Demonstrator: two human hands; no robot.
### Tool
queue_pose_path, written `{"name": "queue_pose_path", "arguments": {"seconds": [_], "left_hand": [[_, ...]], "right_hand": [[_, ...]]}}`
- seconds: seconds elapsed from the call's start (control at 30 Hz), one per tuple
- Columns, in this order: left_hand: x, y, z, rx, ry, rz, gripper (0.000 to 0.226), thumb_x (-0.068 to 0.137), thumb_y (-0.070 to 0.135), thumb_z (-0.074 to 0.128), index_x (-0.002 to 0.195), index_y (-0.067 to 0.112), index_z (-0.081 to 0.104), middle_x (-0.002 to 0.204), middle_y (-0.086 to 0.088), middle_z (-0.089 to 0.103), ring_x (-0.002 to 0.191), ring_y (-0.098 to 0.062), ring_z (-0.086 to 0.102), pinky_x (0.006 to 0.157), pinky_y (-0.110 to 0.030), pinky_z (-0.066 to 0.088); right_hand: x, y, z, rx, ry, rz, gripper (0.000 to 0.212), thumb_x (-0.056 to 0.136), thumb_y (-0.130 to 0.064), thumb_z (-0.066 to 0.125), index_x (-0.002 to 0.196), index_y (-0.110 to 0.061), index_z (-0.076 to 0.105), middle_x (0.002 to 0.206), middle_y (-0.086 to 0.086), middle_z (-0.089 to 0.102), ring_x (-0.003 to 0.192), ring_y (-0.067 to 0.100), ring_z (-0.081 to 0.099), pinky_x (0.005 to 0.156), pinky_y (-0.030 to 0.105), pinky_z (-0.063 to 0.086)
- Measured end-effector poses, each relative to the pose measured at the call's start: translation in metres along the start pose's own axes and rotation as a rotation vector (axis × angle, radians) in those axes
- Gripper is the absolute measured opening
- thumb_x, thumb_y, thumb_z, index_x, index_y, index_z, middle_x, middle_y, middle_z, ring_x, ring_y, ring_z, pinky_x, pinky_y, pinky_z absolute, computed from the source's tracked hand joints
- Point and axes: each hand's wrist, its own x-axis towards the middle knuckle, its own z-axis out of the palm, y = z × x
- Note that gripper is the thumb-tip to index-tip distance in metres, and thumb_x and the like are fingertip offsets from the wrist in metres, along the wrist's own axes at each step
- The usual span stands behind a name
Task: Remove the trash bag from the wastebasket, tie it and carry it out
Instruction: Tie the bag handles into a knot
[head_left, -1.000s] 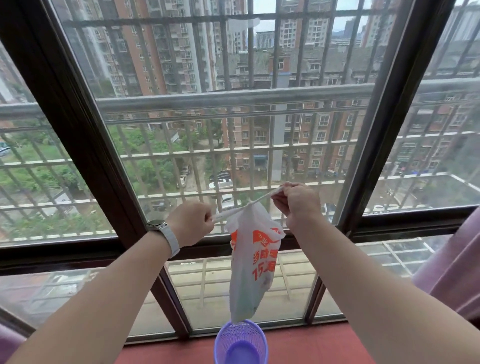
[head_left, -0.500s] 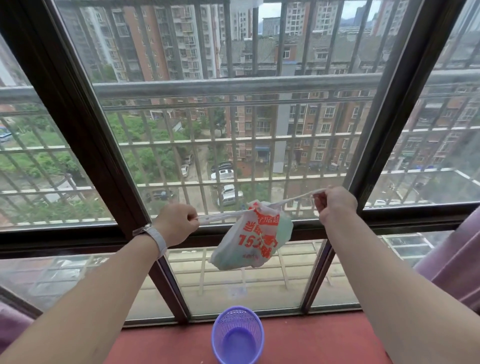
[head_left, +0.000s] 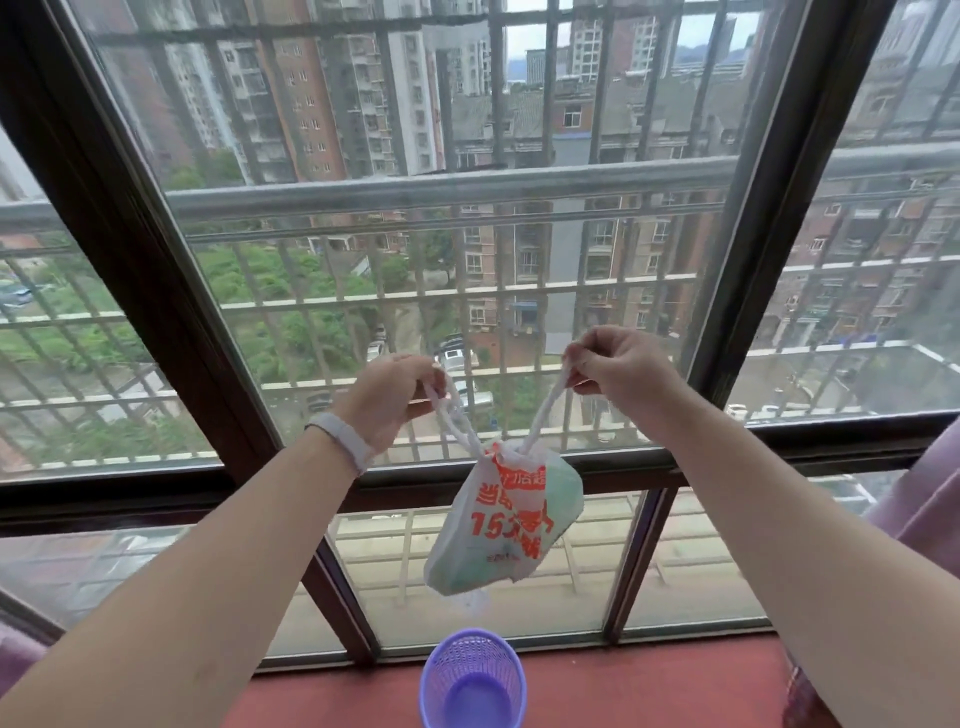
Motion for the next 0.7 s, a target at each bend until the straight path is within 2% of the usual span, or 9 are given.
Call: {"name": "queue_pose_path", "arguments": {"seconds": [0.07,0.17,0.27,0.33,0.4,0.5,0.57,0.63,0.7], "left_hand": [[-0.003,0.016,0.022,-0.071,-0.062,-0.008,0.022,0.083,0.0,0.047,0.07,0.008,0.063,0.069,-0.005,0.065,0.071,-0.021,0.061,0.072,-0.034,0.054],[-0.011,0.035,0.05,-0.025,-0.204,0.05,0.018,0.086,0.001,0.052,0.083,0.004,0.069,0.079,-0.009,0.07,0.079,-0.024,0.066,0.082,-0.037,0.053],[-0.019,0.042,0.065,-0.052,-0.305,0.112,0.019,0.084,0.01,0.057,0.093,-0.001,0.07,0.084,-0.015,0.074,0.083,-0.028,0.071,0.076,-0.033,0.058],[-0.025,0.042,0.067,-0.106,-0.282,0.134,0.026,0.081,0.014,0.057,0.097,-0.003,0.067,0.084,-0.013,0.075,0.084,-0.027,0.072,0.071,-0.029,0.057],[-0.032,0.038,0.066,-0.147,-0.256,0.153,0.024,0.077,0.01,0.056,0.095,-0.001,0.067,0.083,-0.012,0.075,0.083,-0.025,0.072,0.07,-0.028,0.056],[-0.043,0.027,0.071,-0.071,-0.205,0.219,0.017,0.076,0.003,0.062,0.085,0.008,0.075,0.086,-0.012,0.076,0.086,-0.023,0.071,0.08,-0.031,0.057],[-0.05,0.019,0.078,0.048,-0.108,0.27,0.008,0.075,0.007,0.073,0.079,0.013,0.076,0.082,-0.008,0.076,0.082,-0.02,0.071,0.078,-0.03,0.056],[-0.056,0.013,0.086,0.099,-0.048,0.287,0.007,0.078,0.007,0.075,0.084,0.005,0.075,0.082,-0.011,0.075,0.077,-0.016,0.07,0.073,-0.027,0.055],[-0.061,0.006,0.095,0.11,-0.01,0.285,0.01,0.082,0.004,0.07,0.089,-0.003,0.071,0.082,-0.011,0.074,0.075,-0.014,0.07,0.072,-0.025,0.057]], "right_hand": [[-0.003,-0.015,0.008,-0.125,-0.083,-0.066,0.021,0.091,-0.008,0.063,0.072,-0.015,0.068,0.058,-0.006,0.069,0.061,0.009,0.067,0.06,0.02,0.056],[-0.008,-0.036,0.018,-0.338,-0.177,-0.154,0.02,0.09,-0.019,0.066,0.071,-0.017,0.068,0.061,-0.003,0.069,0.061,0.014,0.064,0.063,0.032,0.056],[-0.011,-0.054,0.021,-0.425,-0.189,-0.232,0.024,0.089,-0.025,0.067,0.066,-0.021,0.064,0.064,0.0,0.069,0.066,0.023,0.068,0.064,0.039,0.057],[-0.011,-0.061,0.018,-0.414,-0.2,-0.24,0.027,0.09,-0.025,0.066,0.064,-0.022,0.061,0.068,0.007,0.07,0.072,0.033,0.068,0.067,0.047,0.057],[-0.01,-0.062,0.015,-0.384,-0.23,-0.231,0.026,0.09,-0.025,0.065,0.066,-0.017,0.062,0.073,0.016,0.071,0.068,0.036,0.066,0.066,0.052,0.056],[-0.007,-0.057,0.013,-0.384,-0.258,-0.222,0.026,0.089,-0.026,0.067,0.07,-0.009,0.063,0.072,0.016,0.071,0.061,0.027,0.063,0.064,0.052,0.056],[-0.005,-0.052,0.014,-0.393,-0.27,-0.221,0.027,0.088,-0.027,0.068,0.066,-0.012,0.063,0.065,0.01,0.07,0.058,0.022,0.063,0.064,0.049,0.057],[-0.006,-0.045,0.013,-0.401,-0.306,-0.218,0.027,0.088,-0.027,0.069,0.065,-0.014,0.064,0.061,0.005,0.068,0.056,0.016,0.061,0.063,0.044,0.057],[-0.007,-0.037,0.011,-0.396,-0.356,-0.212,0.026,0.088,-0.027,0.068,0.07,-0.008,0.065,0.061,0.005,0.069,0.055,0.014,0.062,0.063,0.042,0.057]]}}
